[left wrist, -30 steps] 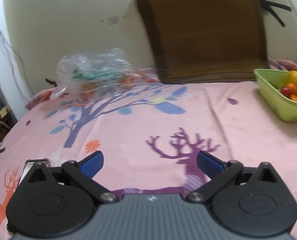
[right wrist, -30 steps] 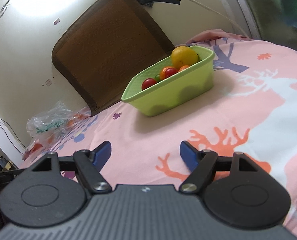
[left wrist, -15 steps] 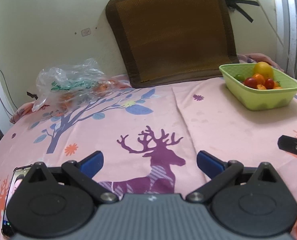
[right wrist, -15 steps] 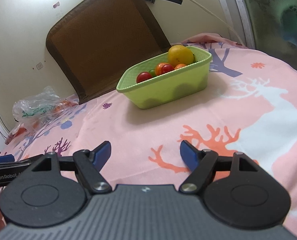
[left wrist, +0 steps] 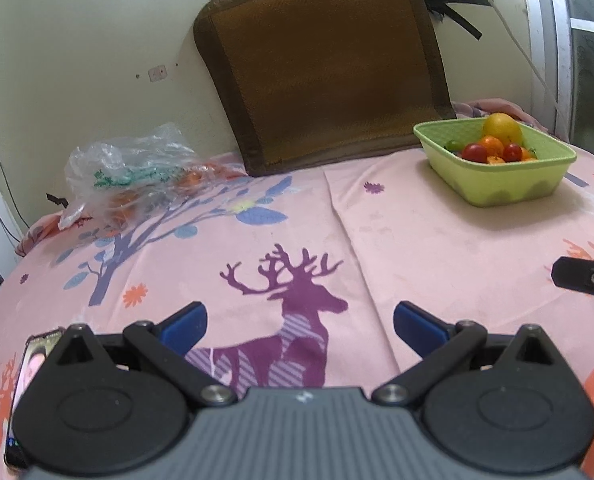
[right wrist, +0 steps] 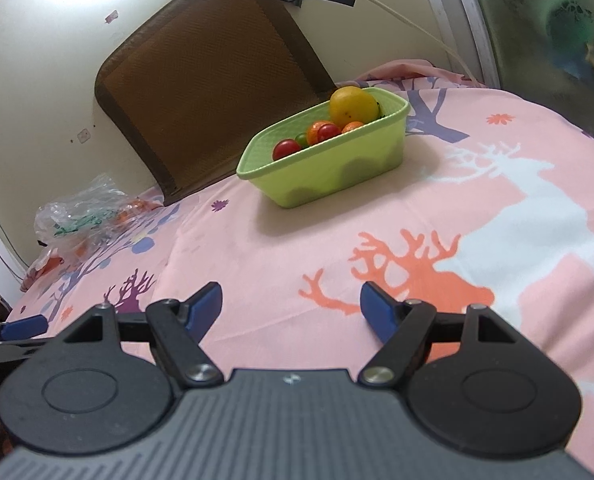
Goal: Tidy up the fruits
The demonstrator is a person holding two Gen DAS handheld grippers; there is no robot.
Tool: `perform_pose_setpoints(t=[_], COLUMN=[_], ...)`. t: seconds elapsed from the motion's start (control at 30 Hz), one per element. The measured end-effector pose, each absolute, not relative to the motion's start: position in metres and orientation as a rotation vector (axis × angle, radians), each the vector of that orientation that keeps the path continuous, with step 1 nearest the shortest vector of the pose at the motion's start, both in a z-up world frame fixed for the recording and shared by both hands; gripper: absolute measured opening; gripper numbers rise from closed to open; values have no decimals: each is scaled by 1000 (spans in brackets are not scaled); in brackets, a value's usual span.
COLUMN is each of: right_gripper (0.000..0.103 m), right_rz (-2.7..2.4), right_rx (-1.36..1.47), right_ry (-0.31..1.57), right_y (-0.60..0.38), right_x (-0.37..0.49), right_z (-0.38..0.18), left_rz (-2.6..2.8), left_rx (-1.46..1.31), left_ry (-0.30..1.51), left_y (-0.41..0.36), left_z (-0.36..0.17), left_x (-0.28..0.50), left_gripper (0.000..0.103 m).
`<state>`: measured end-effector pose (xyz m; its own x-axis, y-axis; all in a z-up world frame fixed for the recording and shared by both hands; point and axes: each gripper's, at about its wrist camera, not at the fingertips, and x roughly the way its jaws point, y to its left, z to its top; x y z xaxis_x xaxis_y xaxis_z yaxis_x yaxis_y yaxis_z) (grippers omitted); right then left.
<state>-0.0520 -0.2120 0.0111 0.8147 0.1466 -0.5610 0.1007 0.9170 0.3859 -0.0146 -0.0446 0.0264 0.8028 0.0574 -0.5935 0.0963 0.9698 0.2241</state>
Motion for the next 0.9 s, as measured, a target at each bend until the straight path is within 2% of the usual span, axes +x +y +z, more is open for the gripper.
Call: perform_pose_setpoints(t=[0.9], right_gripper=[79], right_rz=[42], right_rx=[381], right_ry=[615], right_y=[-195], right_x=[-92], right_z=[16], left_rz=[-38], left_rx=[195], left_ry=[716], left_y=[-37], left_z=[10], left_x=[-50], left_gripper=[103])
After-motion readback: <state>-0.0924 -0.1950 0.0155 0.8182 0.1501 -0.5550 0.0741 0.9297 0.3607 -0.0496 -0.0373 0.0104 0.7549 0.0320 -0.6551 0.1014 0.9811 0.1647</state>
